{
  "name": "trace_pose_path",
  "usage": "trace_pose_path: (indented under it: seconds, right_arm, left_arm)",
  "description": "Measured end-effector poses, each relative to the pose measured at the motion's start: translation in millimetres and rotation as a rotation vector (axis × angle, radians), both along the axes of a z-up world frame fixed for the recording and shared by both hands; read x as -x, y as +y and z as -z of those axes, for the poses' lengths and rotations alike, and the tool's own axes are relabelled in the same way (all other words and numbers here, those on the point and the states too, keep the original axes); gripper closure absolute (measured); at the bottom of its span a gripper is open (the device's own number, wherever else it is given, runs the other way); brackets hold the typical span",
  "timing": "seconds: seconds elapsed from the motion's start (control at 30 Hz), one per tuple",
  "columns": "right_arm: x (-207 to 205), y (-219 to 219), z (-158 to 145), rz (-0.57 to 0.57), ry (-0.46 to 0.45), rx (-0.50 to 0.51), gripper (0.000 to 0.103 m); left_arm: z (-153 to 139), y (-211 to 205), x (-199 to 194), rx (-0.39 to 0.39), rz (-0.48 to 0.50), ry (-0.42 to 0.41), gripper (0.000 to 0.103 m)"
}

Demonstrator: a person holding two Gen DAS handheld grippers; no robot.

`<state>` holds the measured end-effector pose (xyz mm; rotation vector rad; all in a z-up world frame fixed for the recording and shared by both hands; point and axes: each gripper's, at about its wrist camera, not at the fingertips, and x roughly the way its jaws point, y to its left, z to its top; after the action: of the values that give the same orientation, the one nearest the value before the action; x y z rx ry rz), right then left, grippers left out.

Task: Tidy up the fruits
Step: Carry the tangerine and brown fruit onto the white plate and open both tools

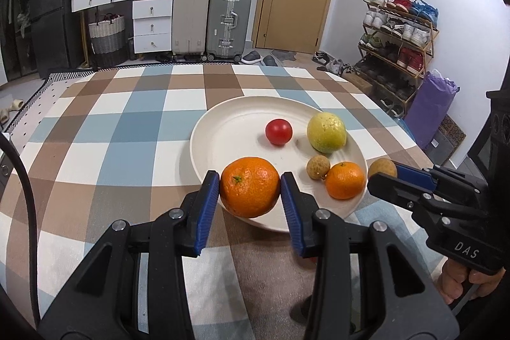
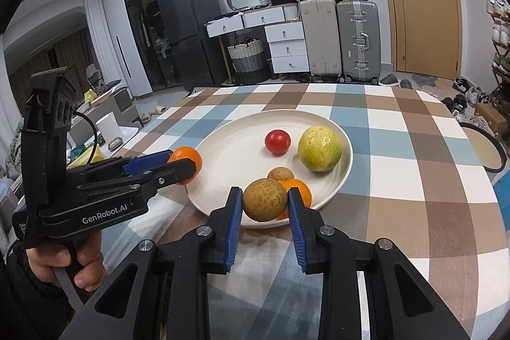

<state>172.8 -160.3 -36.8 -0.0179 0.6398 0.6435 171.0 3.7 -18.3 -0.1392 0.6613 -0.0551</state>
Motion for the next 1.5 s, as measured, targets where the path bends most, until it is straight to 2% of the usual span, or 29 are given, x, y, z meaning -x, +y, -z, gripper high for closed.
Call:
trace_pose_path:
  seconds: [0.4,0.57,1.0,1.07,1.23,1.3,1.37,1.43,1.5]
  right_arm:
    - [-31,4,0,0.046,0.000,-0.002,0.074]
    - [-44,4,2,0.076,0.010,-0.001,0.074]
    - [-55,4,4,0.085,0.031,0.019,0.073]
    - [-54,7,4,0.074,0.027,0.032,0.064]
    - [-49,11,2,0.069,-0.007,0.053,0.054]
    - [-48,9,1,0.080,-0.015,0.046,0.052]
    - [-48,7,1,0.090,-0.016,0.044,0.040]
    - [-48,5,2,0.083,-0.006,0.049,0.035]
    - [-46,2,3,0.081,-0.003,0.049,0.032]
  left_arm:
    - [5,5,-19,0.009,-0.011,0.003,0.066]
    - [4,4,-29,-0.017,-0.012,-0.004,0.066]
    - [6,0,-34,-0.037,-0.006,0.005,0.066]
    - [4,0,-32,-0.043,-0.008,-0.006,0.066]
    - [4,0,-31,-0.047,-0.011,-0.007,0.065]
    - [3,1,-30,-0.042,-0.015,-0.013,0.062]
    - [2,4,-27,-0.032,-0.028,-0.025,0.046]
    - [1,8,-24,-0.023,-0.045,-0.037,0.034]
    - [1,11,-20,-0.013,-0.049,-0.042,0.030]
